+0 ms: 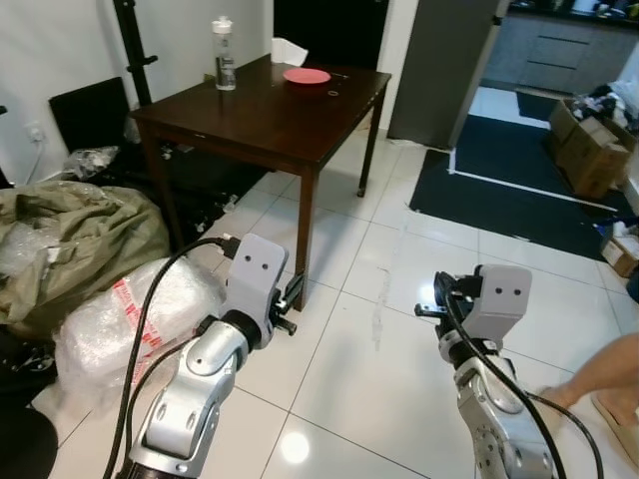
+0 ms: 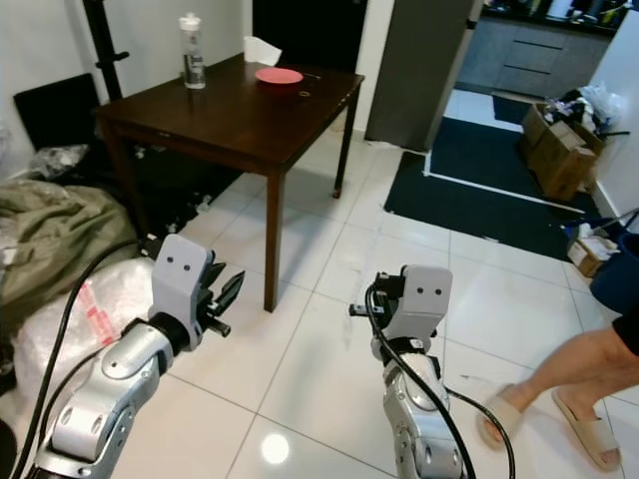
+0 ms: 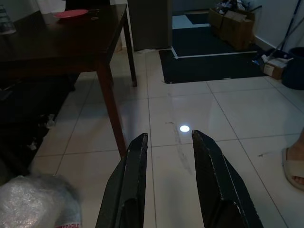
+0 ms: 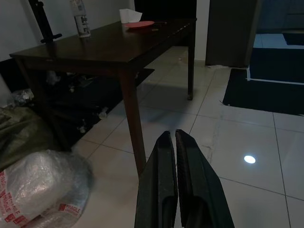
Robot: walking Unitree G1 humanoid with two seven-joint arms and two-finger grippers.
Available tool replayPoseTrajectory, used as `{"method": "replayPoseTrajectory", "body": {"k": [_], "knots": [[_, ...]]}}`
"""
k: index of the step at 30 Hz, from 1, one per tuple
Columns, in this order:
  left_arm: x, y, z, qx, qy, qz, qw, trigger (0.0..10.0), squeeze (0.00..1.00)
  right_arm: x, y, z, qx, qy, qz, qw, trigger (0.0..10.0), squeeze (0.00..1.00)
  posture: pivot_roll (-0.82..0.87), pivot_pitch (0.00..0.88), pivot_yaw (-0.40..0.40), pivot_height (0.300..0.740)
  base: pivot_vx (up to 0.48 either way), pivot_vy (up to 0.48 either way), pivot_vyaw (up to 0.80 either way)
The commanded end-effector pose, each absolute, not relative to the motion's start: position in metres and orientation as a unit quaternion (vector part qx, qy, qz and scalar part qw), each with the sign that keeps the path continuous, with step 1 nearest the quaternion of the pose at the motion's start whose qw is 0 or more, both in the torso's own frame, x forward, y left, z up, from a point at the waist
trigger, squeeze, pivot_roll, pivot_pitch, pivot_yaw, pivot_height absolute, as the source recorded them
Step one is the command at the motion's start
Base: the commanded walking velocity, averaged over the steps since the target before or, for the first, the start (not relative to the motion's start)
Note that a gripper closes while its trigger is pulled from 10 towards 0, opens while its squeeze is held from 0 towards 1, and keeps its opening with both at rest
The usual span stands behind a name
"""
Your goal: Setting the table
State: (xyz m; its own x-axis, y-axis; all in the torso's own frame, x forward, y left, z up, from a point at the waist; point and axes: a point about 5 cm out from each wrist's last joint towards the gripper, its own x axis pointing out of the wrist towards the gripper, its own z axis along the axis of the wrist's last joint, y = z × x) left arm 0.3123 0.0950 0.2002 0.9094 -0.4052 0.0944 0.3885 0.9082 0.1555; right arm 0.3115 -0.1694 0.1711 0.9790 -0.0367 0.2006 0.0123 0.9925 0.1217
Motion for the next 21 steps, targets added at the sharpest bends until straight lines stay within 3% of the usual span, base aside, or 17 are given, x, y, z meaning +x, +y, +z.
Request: {"method": "replayPoseTrajectory", "body": {"k": [1, 15, 21], "knots": [[0.311, 0.095, 0.195, 0.069, -0.052, -0.204, 0.975, 10.0, 0.00, 0.310, -0.174, 0.169, 0.059, -0.100, -0.022, 0.993, 10.0, 0.00, 0.07, 0.060, 0.026, 0.740, 0.000, 0.000, 0.00], [0.311, 0.095, 0.194, 0.070, -0.051, -0.202, 0.976, 10.0, 0.00, 0.310, -0.173, 0.168, 0.060, -0.099, -0.020, 0.993, 10.0, 0.00, 0.07, 0.058, 0.025, 0.740, 0.000, 0.000, 0.00], [0.311, 0.113, 0.183, 0.086, -0.036, -0.151, 0.984, 10.0, 0.00, 0.310, -0.170, 0.159, 0.059, -0.086, -0.015, 0.994, 10.0, 0.00, 0.09, 0.053, 0.016, 0.740, 0.000, 0.000, 0.00]]}}
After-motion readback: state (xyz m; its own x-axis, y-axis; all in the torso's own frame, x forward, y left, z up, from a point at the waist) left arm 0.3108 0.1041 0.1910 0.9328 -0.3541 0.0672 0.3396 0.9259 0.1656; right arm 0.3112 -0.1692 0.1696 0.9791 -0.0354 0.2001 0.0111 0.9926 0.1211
